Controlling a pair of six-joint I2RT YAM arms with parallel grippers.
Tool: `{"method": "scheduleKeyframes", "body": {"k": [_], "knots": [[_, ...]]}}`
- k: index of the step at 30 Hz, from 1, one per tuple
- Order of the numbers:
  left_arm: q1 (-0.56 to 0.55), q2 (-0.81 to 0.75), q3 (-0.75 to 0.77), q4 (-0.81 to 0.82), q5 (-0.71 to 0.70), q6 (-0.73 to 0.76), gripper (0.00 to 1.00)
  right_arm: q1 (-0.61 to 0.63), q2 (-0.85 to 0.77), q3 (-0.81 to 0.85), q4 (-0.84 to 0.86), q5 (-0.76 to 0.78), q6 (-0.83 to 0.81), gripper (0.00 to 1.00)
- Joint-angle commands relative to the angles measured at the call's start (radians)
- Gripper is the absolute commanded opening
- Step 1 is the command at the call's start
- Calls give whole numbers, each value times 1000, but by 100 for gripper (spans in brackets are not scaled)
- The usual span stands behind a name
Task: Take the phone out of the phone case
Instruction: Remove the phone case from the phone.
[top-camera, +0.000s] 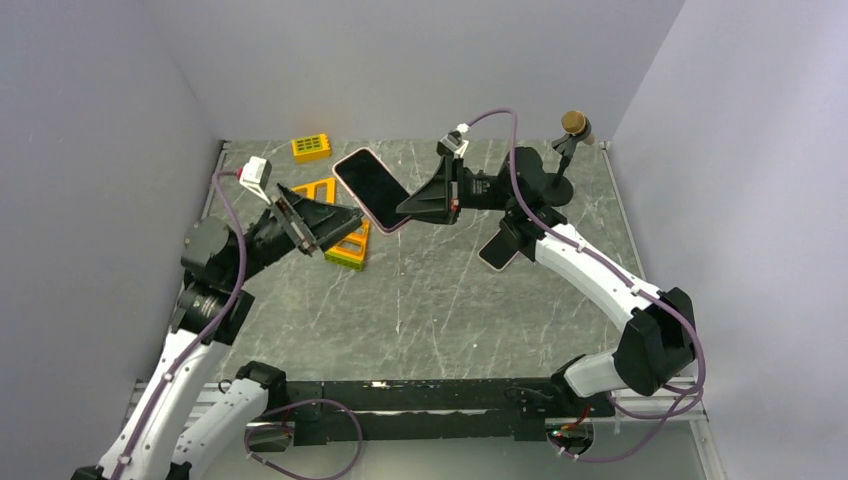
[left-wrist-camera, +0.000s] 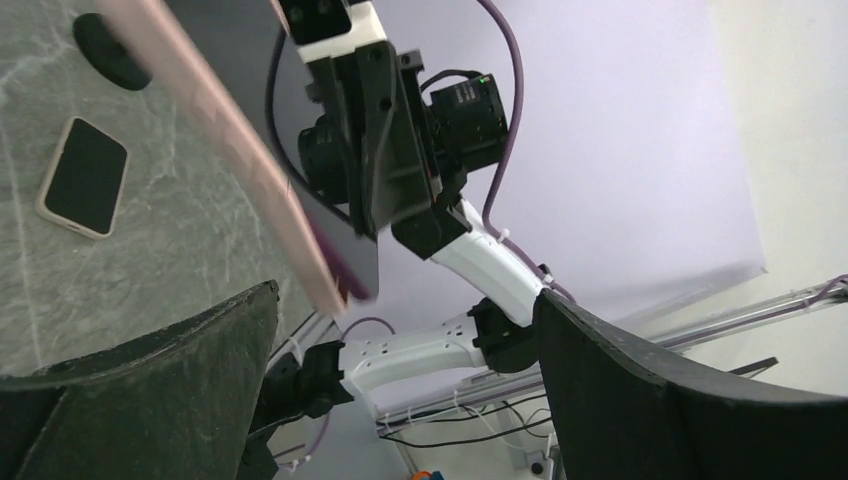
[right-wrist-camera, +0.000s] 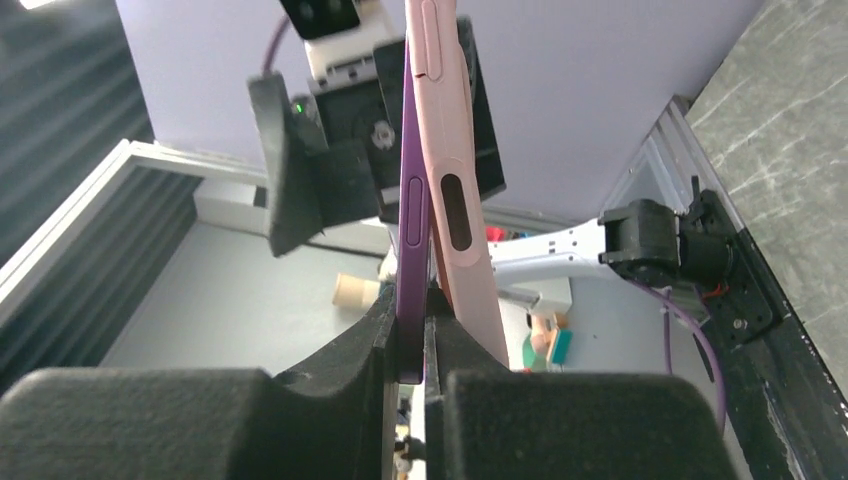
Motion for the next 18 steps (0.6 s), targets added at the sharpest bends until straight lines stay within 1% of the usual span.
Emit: {"method": "scheduleKeyframes", "body": {"k": [1, 4, 6, 7, 9, 10, 11, 13, 15, 18], "knots": [[3, -72, -35, -102, -63, 70, 100, -37, -42, 3, 223, 21, 138, 0], [3, -77, -58, -90, -58, 61, 99, -40, -28, 10, 293, 21, 191, 0], [2, -62, -50, -73, -52, 53, 100, -39, -24, 16, 297, 23, 197, 0], [1, -52, -44, -59, -50, 51, 96, -41, -22, 19, 296, 28, 198, 0], [-4, -25, -33, -41, -39, 46, 80, -41, -16, 22, 300, 33, 203, 0], [-8, -12, -28, -10, -37, 44, 74, -42, -14, 22, 302, 37, 204, 0], [-16, 0, -24, 17, -37, 40, 71, -41, -11, 22, 302, 41, 207, 0], [-39, 22, -12, 42, -40, 39, 66, -41, -5, 20, 306, 45, 210, 0], [-62, 43, 2, 51, -45, 47, 64, -41, 1, 16, 311, 52, 212, 0], [-91, 65, 13, 52, -50, 61, 64, -40, 11, 14, 321, 62, 219, 0]]}}
